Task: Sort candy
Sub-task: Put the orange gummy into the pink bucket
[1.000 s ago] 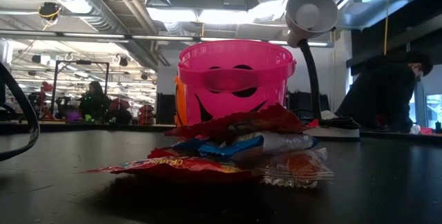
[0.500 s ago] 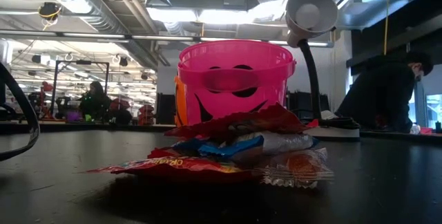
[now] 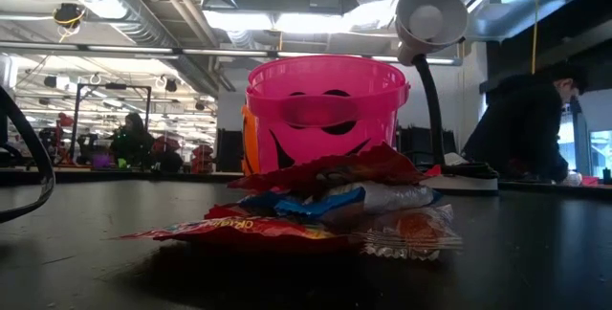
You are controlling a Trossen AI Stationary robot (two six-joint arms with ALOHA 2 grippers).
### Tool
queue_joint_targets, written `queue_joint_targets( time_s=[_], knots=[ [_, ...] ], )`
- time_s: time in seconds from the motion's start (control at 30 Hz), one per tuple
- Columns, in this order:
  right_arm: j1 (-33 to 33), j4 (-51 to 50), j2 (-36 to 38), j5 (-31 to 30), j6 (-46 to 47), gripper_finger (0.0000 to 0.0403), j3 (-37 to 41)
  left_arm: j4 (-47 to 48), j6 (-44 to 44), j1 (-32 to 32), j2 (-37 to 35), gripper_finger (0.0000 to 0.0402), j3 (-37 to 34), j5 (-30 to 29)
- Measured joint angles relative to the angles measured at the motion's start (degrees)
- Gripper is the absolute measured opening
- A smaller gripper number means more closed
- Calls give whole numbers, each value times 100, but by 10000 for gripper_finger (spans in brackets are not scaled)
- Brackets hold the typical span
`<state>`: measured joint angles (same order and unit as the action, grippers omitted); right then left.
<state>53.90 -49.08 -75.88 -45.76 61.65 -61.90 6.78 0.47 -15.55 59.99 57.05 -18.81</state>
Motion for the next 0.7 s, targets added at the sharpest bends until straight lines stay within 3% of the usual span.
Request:
queue_joint_targets(
  time_s=[0.07, 0.17, 0.37, 0.57, 0.7],
  knots=[
    [-331, 504, -1, -264, -714, 0, -8, -21, -2, 0, 0, 186, -2, 0],
    [-936, 1398, -4, -122, -2034, 0, -8, -43, -2, -1, 2, 186, 0, 0],
    [-2140, 3029, -6, 1329, -4068, 0, -8, -43, 0, 0, 2, 186, 1, 0],
    [-3078, 3654, -6, 2488, -4544, 0, 254, -39, -34, -2, 2, 186, 0, 95],
    [-3418, 4150, -6, 2892, -4542, 0, 641, -39, -33, -4, 2, 186, -2, 144]
  ],
)
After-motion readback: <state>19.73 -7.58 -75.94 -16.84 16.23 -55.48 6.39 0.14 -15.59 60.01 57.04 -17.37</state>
